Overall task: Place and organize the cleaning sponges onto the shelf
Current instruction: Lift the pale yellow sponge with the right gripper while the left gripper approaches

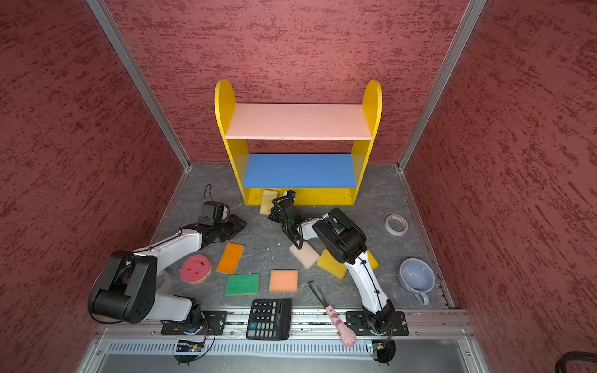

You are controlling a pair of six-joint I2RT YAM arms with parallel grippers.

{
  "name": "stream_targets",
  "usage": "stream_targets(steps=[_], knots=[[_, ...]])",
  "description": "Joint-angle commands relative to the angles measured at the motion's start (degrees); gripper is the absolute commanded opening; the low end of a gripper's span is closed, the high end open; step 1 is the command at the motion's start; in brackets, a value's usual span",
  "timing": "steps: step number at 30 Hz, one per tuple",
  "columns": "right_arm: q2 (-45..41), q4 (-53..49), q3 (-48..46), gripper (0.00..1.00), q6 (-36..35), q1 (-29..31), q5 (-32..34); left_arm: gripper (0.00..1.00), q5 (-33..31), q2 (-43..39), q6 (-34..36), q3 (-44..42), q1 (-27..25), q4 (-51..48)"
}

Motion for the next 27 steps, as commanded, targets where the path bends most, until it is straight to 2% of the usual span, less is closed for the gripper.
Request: stream_targets(steps=[1, 3, 6, 10, 11, 14, 18, 22, 24, 27], knots=[[-2.6, 1.2, -3.8, 0.0, -0.2, -0.2, -3.4, 0.57, -0.1, -2.1, 0.6, 2.2, 0.3, -1.1], [-4.5, 3.7, -6.2, 0.0, -0.5, -0.5, -7.4, 0.62, 0.0, -2.6, 1.0, 3.1, 0.5, -1.9], [-6.5, 9.8, -9.9, 0.0, 1.2, -1.5, -17.4, 0.68, 0.7, -3.4, 1.7, 4.9, 0.8, -2.5], [-5.8, 25.5, -14.8, 0.0, 10.6, -2.7, -32.4, 0.79, 2.5, -5.1, 1.8, 6.6, 0.8, -2.2], [-5.1, 30.0, -15.7, 0.0, 13.4, -2.7, -34.9, 0.85, 3.0, -5.6, 1.7, 6.7, 0.8, -2.2], [-3.5, 40.6, -17.8, 0.0, 20.9, -2.7, -39.5, 0.9, 4.3, -6.5, 1.4, 7.0, 0.7, -2.1], [-2.7, 47.4, -19.3, 0.0, 25.7, -2.6, -42.5, 0.91, 4.2, -6.8, 1.0, 7.0, 0.0, -3.0], [-5.0, 43.8, -19.8, 0.0, 23.8, -2.5, -44.5, 0.9, 4.2, -6.2, -0.1, 7.0, -0.9, -2.5], [-6.4, 41.3, -20.2, 0.0, 22.1, -2.3, -44.8, 0.87, 4.6, -5.9, -0.7, 7.3, -1.5, -1.8], [-7.7, 38.9, -20.9, 0.0, 20.4, -1.9, -45.3, 0.72, 5.7, -4.8, -1.1, 8.6, -2.6, -0.9]])
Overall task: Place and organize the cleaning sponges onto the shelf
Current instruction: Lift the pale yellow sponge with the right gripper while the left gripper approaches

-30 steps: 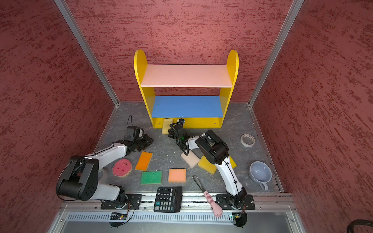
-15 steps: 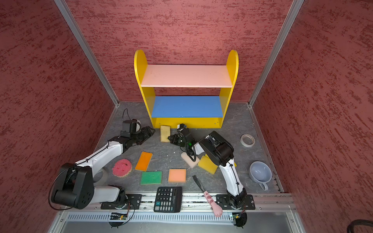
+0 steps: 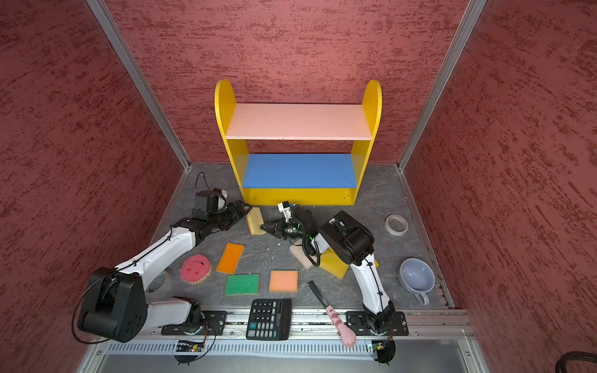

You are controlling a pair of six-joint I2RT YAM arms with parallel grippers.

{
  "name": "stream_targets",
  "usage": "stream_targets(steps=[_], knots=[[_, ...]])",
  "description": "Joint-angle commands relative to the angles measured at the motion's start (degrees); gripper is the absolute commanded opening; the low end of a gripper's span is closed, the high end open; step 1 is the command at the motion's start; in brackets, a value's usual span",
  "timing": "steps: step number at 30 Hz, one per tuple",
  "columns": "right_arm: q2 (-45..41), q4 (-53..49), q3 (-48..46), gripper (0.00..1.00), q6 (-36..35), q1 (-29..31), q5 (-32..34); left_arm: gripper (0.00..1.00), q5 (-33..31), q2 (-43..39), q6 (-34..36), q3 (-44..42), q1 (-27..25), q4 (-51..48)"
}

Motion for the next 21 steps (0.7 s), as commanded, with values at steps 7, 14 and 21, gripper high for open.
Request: stream_targets(steps=[7, 14, 21], knots=[[-3.7, 2.5, -1.9, 0.0, 0.1, 0.4, -2.0, 0.15, 0.8, 3.5, 0.1, 5.0, -4.2, 0.1], [-6.7, -3.3, -3.8, 0.21, -4.1, 0.4, 1.1, 0.0, -0.3, 2.9, 0.5, 7.4, -5.0, -1.9], [-18.4, -27.6, -6.1, 0.96, -20.4, 0.4, 15.6, 0.0, -5.0, 1.8, 3.0, 11.1, -5.5, -8.8]])
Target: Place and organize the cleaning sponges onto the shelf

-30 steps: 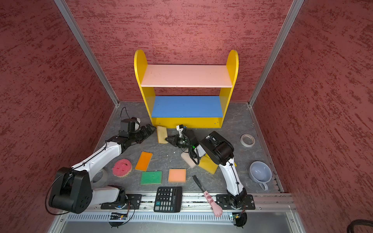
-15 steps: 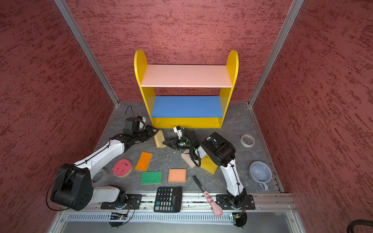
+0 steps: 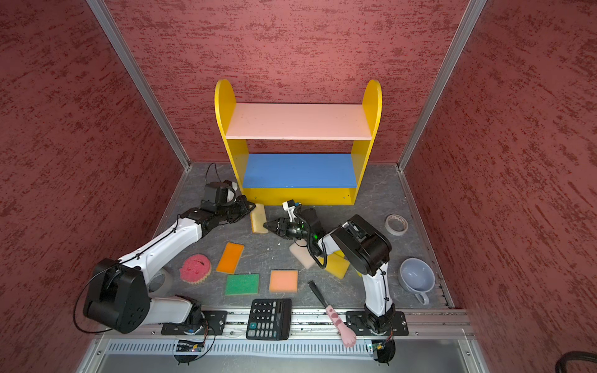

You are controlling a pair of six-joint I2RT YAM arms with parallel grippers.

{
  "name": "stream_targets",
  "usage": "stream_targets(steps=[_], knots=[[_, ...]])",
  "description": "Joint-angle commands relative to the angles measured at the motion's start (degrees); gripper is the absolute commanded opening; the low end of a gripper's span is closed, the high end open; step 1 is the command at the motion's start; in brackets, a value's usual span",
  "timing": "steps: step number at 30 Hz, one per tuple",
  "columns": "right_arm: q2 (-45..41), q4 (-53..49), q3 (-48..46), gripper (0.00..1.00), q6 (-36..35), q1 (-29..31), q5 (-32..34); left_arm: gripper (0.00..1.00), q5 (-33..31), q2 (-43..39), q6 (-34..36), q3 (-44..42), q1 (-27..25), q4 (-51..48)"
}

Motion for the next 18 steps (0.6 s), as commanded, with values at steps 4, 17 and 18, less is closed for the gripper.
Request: stream_targets(steps=[4, 17, 18], knots=[[-11.7, -25.2, -0.8, 0.98, -17.0, 0.5, 21.6, 0.0, -8.0, -0.9, 6.1, 5.9, -1.2, -10.1], [-23.9, -39.9, 3.5, 0.99, -41.4, 14.9, 59.2, 0.0, -17.3, 5.3, 12.4, 20.6, -1.5, -28.1], [-24.2, -39.6, 4.0, 0.99, -42.9, 16.1, 59.2, 0.0, -17.4, 5.9, 12.7, 21.5, -1.5, -28.9]])
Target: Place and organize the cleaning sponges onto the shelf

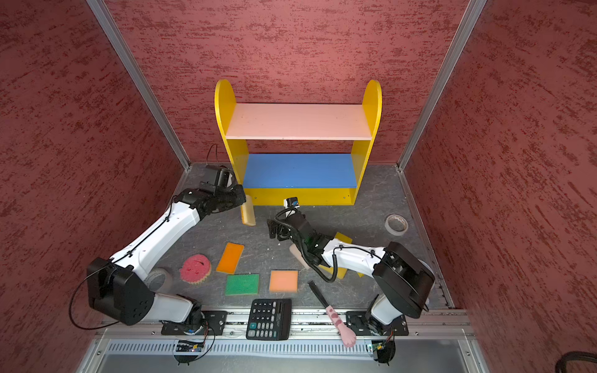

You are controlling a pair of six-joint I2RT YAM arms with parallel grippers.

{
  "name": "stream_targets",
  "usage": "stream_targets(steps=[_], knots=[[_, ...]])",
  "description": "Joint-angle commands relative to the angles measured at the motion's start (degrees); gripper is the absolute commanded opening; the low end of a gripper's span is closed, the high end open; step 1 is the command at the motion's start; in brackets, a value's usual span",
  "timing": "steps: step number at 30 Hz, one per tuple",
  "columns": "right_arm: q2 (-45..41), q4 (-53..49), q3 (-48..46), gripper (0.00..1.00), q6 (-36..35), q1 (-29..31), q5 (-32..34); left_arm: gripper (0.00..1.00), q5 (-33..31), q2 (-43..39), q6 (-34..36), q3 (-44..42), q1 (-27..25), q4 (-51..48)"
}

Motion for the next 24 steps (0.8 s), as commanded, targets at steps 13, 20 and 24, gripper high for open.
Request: stream_targets(steps=[13, 20, 24], knots=[[-1.4, 0.9, 5.3, 0.55, -7.9, 4.1, -10.0, 0.0, -1.6, 1.8, 1.2, 2.9, -1.5, -6.8], [3.8, -0.1, 11.6, 0.88, -8.7, 4.5, -10.5, 0.0, -1.0, 2.7, 0.6, 2.3, -1.7, -6.3], [7.4, 0.1, 14.6, 0.92, -8.6, 4.8, -10.8, 0.0, -0.4, 3.0, 0.1, 1.9, -1.8, -5.6]])
